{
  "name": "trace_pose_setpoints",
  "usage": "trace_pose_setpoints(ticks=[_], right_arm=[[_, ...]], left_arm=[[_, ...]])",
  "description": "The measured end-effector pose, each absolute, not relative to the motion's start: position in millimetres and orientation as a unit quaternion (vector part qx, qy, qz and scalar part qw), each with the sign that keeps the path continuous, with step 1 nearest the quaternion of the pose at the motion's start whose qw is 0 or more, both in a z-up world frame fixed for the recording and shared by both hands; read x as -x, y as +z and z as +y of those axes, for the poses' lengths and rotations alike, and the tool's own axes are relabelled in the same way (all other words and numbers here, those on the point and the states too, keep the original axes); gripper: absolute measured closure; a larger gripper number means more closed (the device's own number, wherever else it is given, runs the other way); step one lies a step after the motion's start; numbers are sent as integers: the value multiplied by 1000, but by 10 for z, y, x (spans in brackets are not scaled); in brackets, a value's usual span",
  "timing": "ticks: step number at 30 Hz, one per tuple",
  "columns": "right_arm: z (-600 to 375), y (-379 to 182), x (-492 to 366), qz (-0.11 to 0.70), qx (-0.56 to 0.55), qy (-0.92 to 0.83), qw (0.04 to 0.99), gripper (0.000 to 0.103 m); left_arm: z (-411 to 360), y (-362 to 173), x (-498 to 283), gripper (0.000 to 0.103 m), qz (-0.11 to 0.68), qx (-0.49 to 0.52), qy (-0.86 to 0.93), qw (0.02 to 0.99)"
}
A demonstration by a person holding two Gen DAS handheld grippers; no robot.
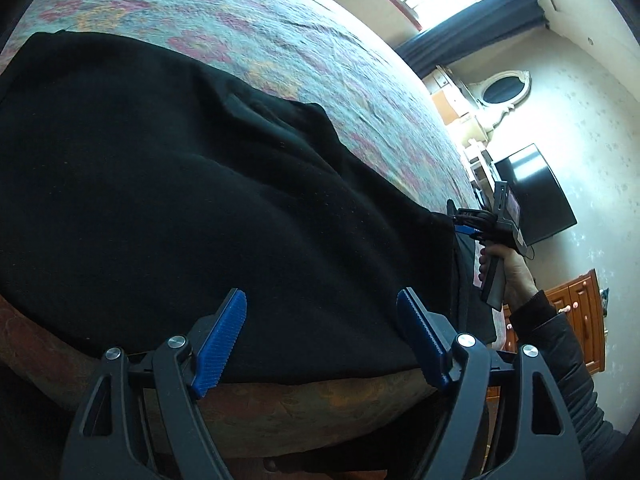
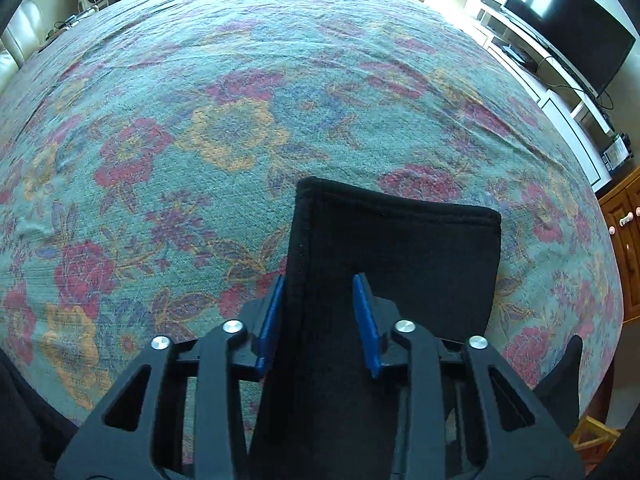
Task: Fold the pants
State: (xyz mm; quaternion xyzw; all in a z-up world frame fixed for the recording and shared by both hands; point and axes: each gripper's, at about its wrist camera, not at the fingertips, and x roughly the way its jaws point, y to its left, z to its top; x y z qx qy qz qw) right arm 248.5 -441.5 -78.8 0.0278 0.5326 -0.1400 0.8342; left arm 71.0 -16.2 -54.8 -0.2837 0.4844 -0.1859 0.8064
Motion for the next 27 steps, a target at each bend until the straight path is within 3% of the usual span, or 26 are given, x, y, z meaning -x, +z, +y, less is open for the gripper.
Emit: trace_pose_setpoints(ticks=[1, 9, 13, 19, 27], right_arm=[[-4486, -744, -2414, 527, -41, -133, 839, 94], [-5332, 45, -1244, 394, -186, -90, 896, 95], [-5829, 163, -492, 343, -253, -94, 900, 95], [-6210, -277, 258, 341, -316, -124, 876, 95], [-6481, -955, 609, 346, -453, -120, 813, 95]], left_arm=[[-230, -524, -719, 26, 484, 276, -190, 808], [-622, -458, -726, 26, 486, 272, -220, 801], [-841, -476, -734, 26, 490, 267, -229, 798], [-1152, -543, -741, 26, 504, 260, -239, 788], [-1350, -536, -774, 26, 511, 255, -246, 783]])
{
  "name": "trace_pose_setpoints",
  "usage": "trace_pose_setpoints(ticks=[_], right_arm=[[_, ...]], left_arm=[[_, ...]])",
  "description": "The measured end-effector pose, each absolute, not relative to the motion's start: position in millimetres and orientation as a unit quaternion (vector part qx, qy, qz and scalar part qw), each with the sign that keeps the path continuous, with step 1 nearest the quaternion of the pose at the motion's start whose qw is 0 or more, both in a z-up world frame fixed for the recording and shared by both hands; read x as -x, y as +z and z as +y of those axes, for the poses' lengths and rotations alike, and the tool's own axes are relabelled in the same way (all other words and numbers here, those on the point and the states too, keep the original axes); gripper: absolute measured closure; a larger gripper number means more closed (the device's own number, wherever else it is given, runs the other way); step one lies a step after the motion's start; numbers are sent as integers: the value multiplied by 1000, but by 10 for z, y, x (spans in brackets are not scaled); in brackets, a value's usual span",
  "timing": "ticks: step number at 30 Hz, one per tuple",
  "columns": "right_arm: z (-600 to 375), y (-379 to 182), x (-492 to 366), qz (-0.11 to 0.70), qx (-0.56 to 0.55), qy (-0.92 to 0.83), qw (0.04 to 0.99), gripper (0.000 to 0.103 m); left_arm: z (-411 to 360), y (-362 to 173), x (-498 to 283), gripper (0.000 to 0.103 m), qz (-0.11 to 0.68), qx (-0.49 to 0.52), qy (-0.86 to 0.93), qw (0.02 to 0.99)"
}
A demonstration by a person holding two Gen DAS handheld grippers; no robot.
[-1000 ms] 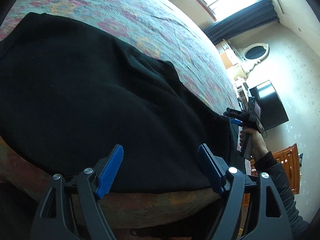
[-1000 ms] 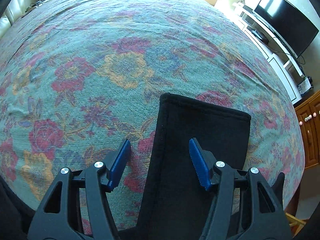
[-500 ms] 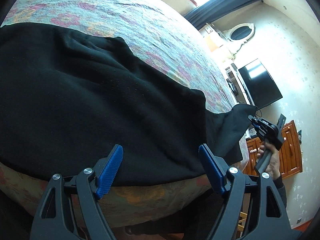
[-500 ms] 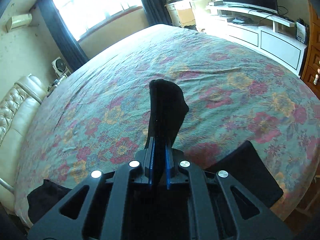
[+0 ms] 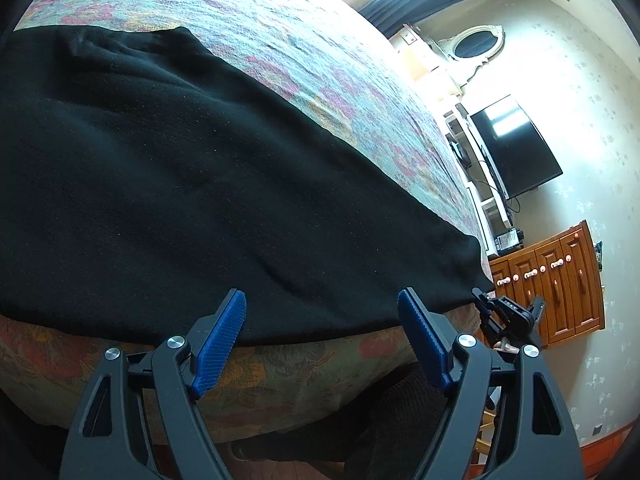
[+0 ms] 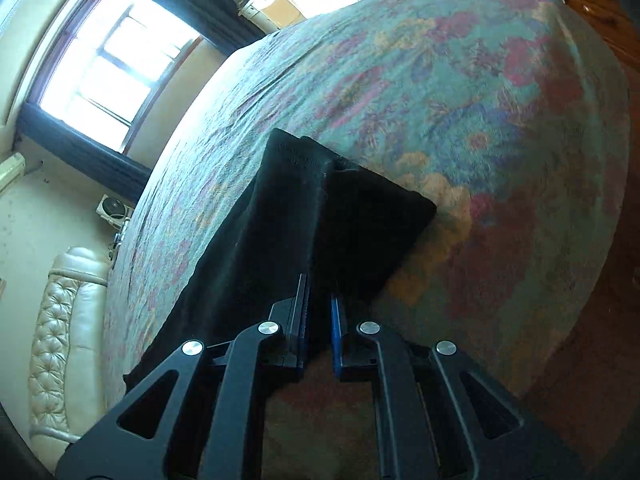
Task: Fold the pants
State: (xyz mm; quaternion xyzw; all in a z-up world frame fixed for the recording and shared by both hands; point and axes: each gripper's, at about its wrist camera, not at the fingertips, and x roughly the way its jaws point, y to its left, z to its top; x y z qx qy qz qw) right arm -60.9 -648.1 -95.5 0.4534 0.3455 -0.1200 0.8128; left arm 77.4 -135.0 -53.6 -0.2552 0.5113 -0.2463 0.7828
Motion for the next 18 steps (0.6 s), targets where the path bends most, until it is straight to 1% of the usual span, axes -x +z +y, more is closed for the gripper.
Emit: trace_pose_setpoints(ticks=[3, 4, 5, 7, 9, 10, 11, 14, 16, 18], right_arm=[[-6517, -1006, 725, 340, -475, -119, 803, 95], [-6515, -987, 762, 342, -472, -125, 803, 89], [-6529, -965, 818, 335, -474, -131, 803, 81], [-6587, -945, 890, 328, -478, -138, 803, 70], [-6660, -941, 937, 316, -484, -144, 803, 62], [-6705, -952, 947, 307, -495, -145, 800, 56], [-6756, -969, 928, 301, -507, -135, 797, 48], [-6807, -1068, 806, 306, -522, -122, 786, 43], [-6806, -1093, 760, 297, -526, -124, 787, 44], [-6822, -1036, 670, 298, -511, -124, 797, 84]], left_arm=[[-1264, -553, -713, 26, 514, 257, -245, 781], [-1248, -559, -713, 26, 515, 257, -244, 780], [-1237, -564, -714, 26, 515, 259, -244, 780], [-1285, -551, -742, 26, 515, 260, -243, 780], [-1284, -557, -750, 26, 514, 261, -243, 780], [-1278, -561, -757, 26, 513, 263, -242, 780], [-1285, -563, -756, 26, 512, 264, -242, 781], [-1269, -561, -748, 26, 510, 267, -242, 781], [-1258, -569, -733, 26, 510, 266, -241, 782], [-1263, -565, -725, 26, 510, 266, -240, 782]])
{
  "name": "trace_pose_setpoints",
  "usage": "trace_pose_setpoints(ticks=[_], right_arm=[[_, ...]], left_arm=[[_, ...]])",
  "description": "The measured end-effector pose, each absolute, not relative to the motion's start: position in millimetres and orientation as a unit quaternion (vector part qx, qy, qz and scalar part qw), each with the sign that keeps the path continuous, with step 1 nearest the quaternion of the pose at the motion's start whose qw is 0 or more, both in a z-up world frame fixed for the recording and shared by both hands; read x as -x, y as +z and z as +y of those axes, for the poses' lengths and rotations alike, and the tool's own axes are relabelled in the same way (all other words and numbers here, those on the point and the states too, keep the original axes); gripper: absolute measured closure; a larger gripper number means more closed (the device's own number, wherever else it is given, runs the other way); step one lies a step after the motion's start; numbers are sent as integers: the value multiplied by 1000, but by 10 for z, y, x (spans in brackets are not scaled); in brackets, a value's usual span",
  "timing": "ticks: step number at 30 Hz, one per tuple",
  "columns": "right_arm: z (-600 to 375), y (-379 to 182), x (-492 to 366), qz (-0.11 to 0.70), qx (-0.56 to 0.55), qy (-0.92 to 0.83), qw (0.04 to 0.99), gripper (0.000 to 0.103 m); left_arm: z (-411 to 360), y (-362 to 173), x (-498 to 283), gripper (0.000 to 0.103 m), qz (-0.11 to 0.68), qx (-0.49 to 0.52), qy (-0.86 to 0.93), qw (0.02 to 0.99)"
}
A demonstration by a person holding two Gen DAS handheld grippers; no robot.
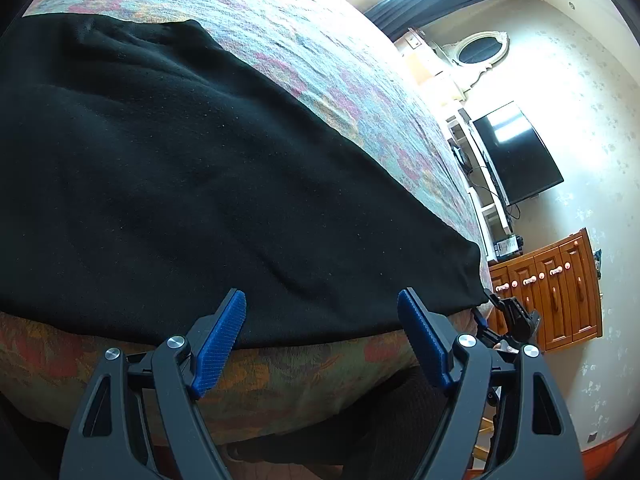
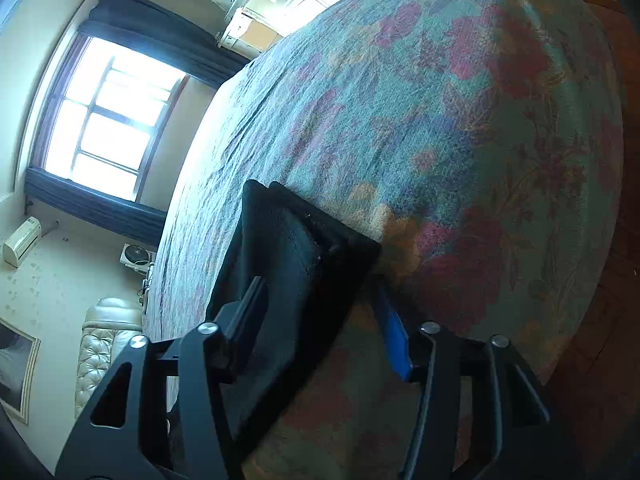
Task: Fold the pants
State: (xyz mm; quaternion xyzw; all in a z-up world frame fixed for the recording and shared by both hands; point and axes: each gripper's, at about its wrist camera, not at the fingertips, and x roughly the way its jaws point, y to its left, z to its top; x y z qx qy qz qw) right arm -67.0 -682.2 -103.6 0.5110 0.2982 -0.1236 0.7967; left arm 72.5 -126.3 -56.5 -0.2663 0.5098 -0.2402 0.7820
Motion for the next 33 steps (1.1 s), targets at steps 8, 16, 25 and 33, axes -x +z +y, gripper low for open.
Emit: trace_pose_setpoints(ticks=[8, 16, 25, 33], right_arm=[[-6941, -1130, 707, 321, -485, -117, 805, 94], [-7185, -807, 902, 288, -451, -147, 832, 56], [-7500, -809, 8, 382, -419, -6, 824, 40], [-7351, -960, -303, 452, -383, 91, 801, 20]], left_arm=[[-1228, -583, -715, 26, 508, 273, -240, 781], [-1134, -583, -742, 26, 508, 276, -243, 779], [-1034, -548, -746, 26, 499, 271, -237, 788], [-933, -528, -728, 19, 493, 238, -232, 804]])
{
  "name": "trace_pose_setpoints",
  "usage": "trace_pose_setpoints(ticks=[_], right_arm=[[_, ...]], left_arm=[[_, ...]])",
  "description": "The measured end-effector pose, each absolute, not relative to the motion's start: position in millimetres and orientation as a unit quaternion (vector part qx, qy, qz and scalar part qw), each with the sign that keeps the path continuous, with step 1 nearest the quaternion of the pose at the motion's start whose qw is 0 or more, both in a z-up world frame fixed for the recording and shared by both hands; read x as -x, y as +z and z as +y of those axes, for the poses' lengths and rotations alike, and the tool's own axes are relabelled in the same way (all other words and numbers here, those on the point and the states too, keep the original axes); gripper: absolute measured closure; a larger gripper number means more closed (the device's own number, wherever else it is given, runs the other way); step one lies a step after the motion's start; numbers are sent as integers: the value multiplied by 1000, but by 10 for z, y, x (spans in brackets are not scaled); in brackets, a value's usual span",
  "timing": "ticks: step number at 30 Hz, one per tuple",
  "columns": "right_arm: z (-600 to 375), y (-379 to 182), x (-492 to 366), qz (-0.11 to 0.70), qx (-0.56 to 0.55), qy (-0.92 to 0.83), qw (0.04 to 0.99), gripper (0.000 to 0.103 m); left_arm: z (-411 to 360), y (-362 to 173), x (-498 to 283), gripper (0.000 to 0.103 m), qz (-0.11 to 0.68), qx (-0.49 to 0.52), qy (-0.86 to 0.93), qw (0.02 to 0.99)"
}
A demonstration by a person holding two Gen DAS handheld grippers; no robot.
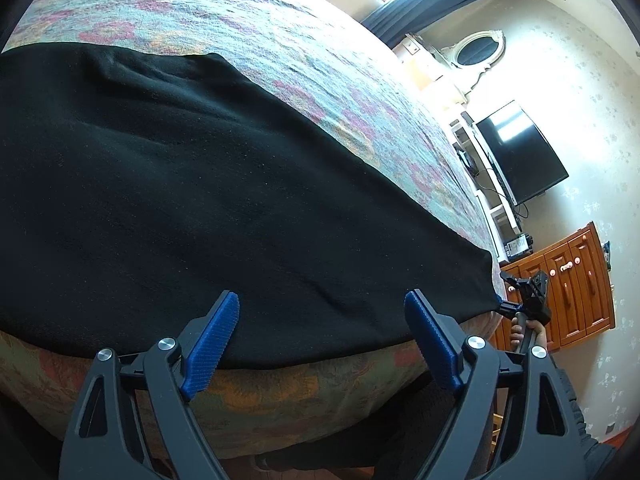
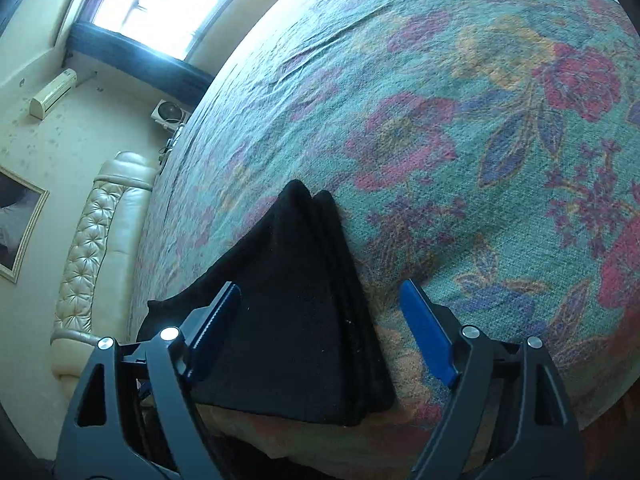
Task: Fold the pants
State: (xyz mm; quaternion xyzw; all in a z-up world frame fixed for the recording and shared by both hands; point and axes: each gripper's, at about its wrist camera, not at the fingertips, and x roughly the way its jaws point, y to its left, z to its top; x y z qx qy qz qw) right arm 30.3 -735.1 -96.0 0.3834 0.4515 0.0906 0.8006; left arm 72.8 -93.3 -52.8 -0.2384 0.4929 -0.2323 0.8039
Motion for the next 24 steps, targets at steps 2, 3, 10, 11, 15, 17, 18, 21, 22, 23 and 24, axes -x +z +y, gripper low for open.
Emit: trace_pose_setpoints(ticks=[2, 3, 10, 11, 15, 17, 18, 21, 22, 23, 24], right_arm=[[-7292, -944, -314, 460, -376, 107, 797, 19], [-7271, -940, -321, 463, -380, 115, 793, 19], [-7164, -906, -357, 495, -355, 142, 780, 41], [-7170, -906, -354, 497, -361, 140, 777, 59], [-7070, -945, -288, 517, -338, 141, 774, 80], [-7028, -879, -267, 512, -336, 126, 781, 83], [-7004, -834, -260, 509, -330, 116, 786, 83], [-6889, -602, -229, 496, -311, 98, 805, 84], [-6847, -497, -215, 490, -305, 94, 812, 84], [-6793, -392, -210, 484, -300, 92, 817, 84], [-6749, -279, -203, 478, -296, 90, 822, 84]], left_arm=[[-916, -549, -738, 19, 493, 239, -228, 805], [-913, -555, -744, 19, 494, 242, -226, 804], [-950, -570, -751, 19, 494, 245, -219, 805], [-942, -576, -750, 19, 494, 245, -219, 805], [-950, -569, -758, 19, 496, 243, -222, 804], [-953, -558, -764, 19, 497, 241, -224, 803], [-958, -548, -766, 19, 498, 239, -225, 803], [-944, -506, -772, 19, 498, 236, -229, 803], [-918, -497, -769, 19, 497, 235, -229, 803], [-896, -489, -763, 19, 497, 234, -230, 803], [-874, -475, -763, 19, 497, 232, -232, 803]])
